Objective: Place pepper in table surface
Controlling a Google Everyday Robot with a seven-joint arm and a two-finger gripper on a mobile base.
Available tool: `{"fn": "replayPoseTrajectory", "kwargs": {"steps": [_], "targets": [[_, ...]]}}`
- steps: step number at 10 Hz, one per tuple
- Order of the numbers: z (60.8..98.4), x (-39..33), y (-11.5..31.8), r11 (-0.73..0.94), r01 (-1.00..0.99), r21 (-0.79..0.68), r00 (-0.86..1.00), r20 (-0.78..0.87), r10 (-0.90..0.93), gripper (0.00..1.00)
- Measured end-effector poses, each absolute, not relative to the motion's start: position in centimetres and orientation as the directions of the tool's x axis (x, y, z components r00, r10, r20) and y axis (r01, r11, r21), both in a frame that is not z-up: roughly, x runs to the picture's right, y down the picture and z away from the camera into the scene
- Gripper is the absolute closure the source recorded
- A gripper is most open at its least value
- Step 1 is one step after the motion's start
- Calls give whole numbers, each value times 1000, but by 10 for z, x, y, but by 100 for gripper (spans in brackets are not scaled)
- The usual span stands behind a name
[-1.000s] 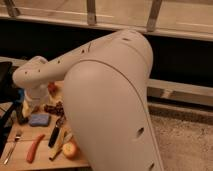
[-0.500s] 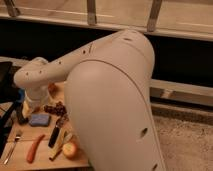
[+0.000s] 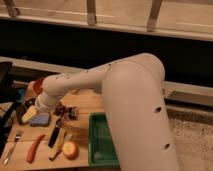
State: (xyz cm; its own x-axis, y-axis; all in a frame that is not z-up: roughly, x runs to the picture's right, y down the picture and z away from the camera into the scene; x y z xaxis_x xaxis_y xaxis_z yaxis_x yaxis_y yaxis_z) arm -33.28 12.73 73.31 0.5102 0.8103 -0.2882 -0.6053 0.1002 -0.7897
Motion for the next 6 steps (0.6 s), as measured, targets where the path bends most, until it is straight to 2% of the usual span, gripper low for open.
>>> {"fn": "replayPoseTrajectory", "kwargs": {"steps": [6], "targets": [[739,-360,142,166,-645,-746,571,-326,753,20]]}}
